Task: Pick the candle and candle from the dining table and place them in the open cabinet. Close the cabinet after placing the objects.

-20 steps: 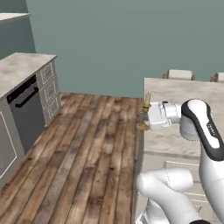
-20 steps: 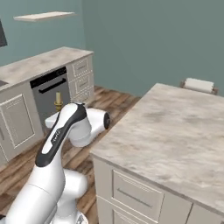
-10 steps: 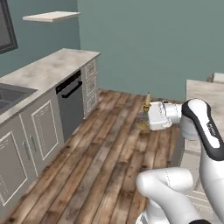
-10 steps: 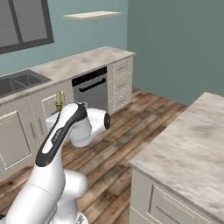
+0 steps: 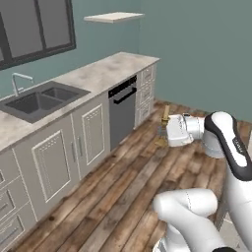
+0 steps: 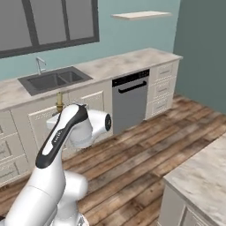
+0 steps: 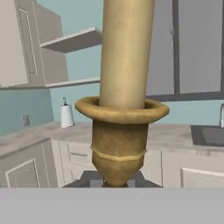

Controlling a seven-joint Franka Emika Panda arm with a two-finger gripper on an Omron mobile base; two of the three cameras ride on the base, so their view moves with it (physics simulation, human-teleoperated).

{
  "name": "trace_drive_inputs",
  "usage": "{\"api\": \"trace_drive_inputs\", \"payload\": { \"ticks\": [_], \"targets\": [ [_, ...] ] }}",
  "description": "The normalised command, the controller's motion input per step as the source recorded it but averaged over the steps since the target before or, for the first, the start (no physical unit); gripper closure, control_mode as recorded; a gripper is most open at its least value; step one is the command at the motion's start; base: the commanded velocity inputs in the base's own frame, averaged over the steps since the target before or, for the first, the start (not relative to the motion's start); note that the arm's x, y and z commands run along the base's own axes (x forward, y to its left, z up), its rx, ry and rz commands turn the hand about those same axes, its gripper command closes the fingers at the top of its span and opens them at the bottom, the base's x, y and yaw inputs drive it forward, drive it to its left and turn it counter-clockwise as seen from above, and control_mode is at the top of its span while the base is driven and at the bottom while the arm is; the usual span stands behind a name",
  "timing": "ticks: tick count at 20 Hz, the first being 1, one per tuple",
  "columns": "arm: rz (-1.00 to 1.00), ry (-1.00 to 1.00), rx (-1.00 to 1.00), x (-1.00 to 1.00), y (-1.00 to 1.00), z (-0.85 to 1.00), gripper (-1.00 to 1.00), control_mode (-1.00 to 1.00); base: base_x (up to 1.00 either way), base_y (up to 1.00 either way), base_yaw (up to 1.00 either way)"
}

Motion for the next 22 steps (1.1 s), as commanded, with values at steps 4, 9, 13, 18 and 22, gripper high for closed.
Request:
{"api": "trace_drive_inputs", "payload": {
  "ticks": [4, 9, 13, 18, 22],
  "targets": [
    [0.0, 0.0, 0.0, 0.0, 0.0, 0.0, 1.0, 1.0, -0.16, 0.47, 0.39],
    [0.0, 0.0, 0.0, 0.0, 0.0, 0.0, 1.0, 1.0, -0.09, 0.5, 0.39],
    [0.0, 0.0, 0.0, 0.0, 0.0, 0.0, 1.0, 1.0, -0.02, 0.62, 0.4],
    [0.0, 0.0, 0.0, 0.0, 0.0, 0.0, 1.0, 1.0, -0.05, 0.69, 0.42],
    [0.0, 0.0, 0.0, 0.0, 0.0, 0.0, 1.0, 1.0, -0.06, 0.7, 0.44]
  ]
}}
